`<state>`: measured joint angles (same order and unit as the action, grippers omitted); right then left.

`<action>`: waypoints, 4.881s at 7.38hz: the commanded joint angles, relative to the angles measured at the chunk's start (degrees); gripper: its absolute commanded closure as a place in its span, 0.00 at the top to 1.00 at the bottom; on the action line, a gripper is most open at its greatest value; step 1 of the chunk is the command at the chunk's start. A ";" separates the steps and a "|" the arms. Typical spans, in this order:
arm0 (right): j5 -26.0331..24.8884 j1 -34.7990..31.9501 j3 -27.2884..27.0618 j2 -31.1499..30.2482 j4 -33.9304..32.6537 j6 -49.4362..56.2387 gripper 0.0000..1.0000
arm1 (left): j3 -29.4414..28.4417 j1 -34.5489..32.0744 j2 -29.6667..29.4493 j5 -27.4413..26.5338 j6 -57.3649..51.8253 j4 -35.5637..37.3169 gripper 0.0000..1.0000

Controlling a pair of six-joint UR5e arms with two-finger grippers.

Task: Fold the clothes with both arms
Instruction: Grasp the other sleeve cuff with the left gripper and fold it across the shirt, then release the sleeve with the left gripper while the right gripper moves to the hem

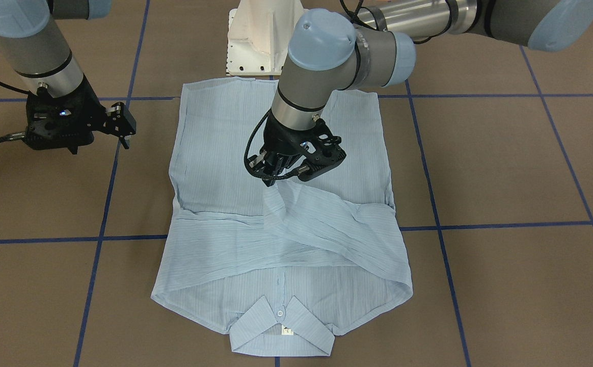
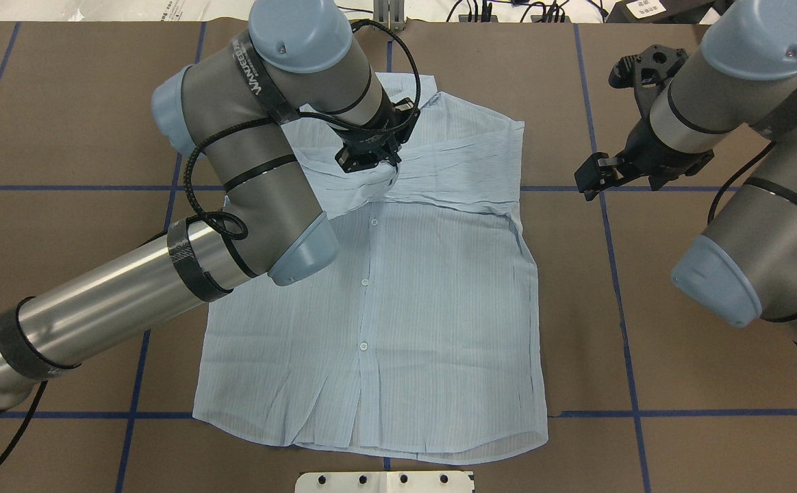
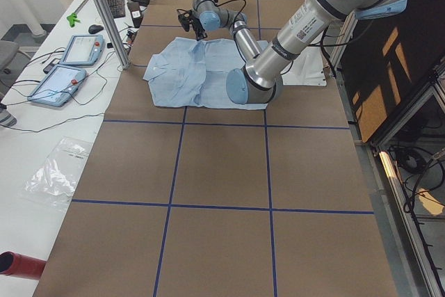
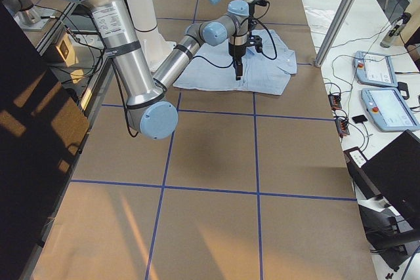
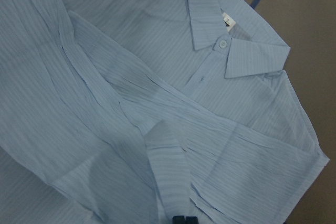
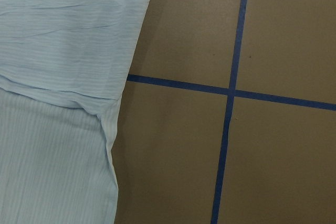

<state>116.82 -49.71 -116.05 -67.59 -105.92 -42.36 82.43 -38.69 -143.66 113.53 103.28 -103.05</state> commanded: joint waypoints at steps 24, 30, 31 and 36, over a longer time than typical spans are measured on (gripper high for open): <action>-9.29 21.89 -4.53 -14.75 22.93 -30.02 1.00 | 32.69 9.69 22.81 -11.14 -13.96 11.44 1.00; -16.27 33.45 -3.66 -13.97 23.04 -38.23 1.00 | 33.14 9.95 28.52 -11.76 -15.73 11.38 1.00; -16.01 34.59 -3.48 -13.88 23.04 -38.23 1.00 | 33.14 9.86 28.70 -11.84 -15.74 11.38 1.00; -15.92 36.79 -1.63 -13.88 23.13 -38.75 0.99 | 33.58 10.21 28.96 -11.76 -15.83 11.38 1.00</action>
<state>100.73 -13.21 -117.75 -81.40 -82.81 -80.75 116.03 -28.68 -114.72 101.74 87.49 -91.67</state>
